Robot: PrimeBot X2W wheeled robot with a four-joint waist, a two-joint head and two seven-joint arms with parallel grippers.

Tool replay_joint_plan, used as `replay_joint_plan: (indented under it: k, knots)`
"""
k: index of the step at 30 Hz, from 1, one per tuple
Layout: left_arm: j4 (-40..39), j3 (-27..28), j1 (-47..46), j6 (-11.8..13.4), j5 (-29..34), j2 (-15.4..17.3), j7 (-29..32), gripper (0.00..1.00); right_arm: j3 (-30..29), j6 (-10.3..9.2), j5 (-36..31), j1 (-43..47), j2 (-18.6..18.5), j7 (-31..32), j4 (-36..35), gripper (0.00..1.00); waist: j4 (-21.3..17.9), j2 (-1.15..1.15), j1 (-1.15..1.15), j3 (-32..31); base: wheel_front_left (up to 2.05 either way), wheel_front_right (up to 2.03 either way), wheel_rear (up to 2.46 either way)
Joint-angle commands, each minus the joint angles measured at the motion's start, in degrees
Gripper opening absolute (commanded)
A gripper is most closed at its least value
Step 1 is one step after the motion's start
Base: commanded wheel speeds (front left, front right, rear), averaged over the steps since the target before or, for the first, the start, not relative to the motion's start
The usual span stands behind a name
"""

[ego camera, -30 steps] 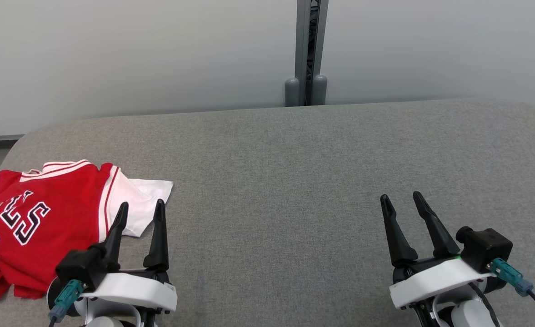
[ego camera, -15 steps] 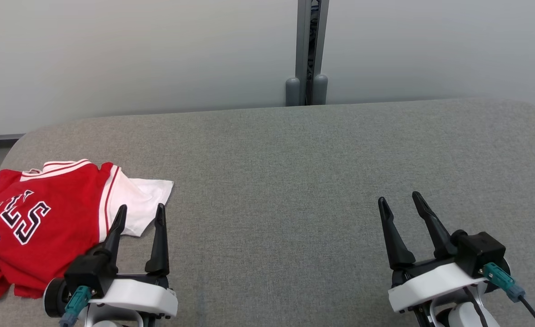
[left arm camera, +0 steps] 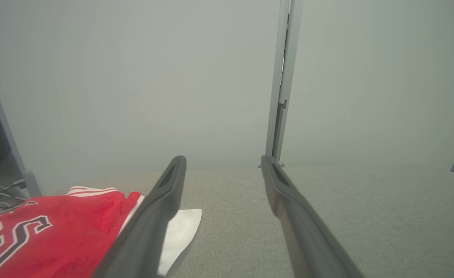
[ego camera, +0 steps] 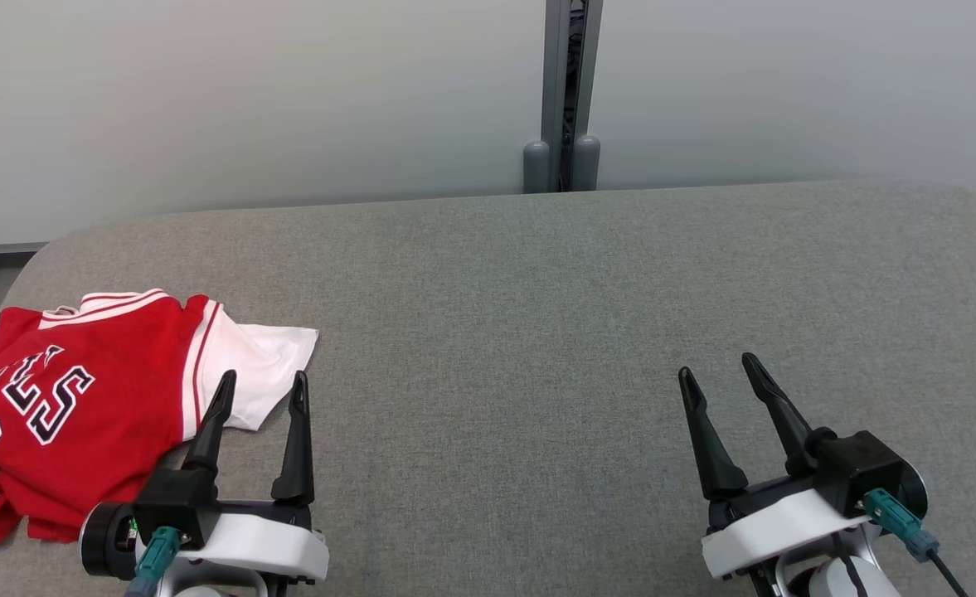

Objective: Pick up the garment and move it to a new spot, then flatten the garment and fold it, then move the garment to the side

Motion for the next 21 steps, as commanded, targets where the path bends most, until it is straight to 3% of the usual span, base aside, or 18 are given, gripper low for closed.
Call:
replay_joint_plan:
  k: [1, 21]
  knots:
    - [0.09, 0.12, 0.46, 0.23, 0.31, 0.26, -0.29, 1.0, -0.12, 0.12, 0.01, 0.67, -0.57, -0.4, 0.19, 1.0, 0.02, 0.0, 0.0, 0.05, 0.0, 0.0, 0.0]
    - [1.95, 0.09, -0.29, 0.05, 0.67, 0.25, -0.29, 1.0, 0.05, 0.12, 0.3, 0.82, -0.54, -0.35, 1.48, 1.0, 0.73, 0.0, 0.0, 0.21, 0.0, 0.0, 0.0]
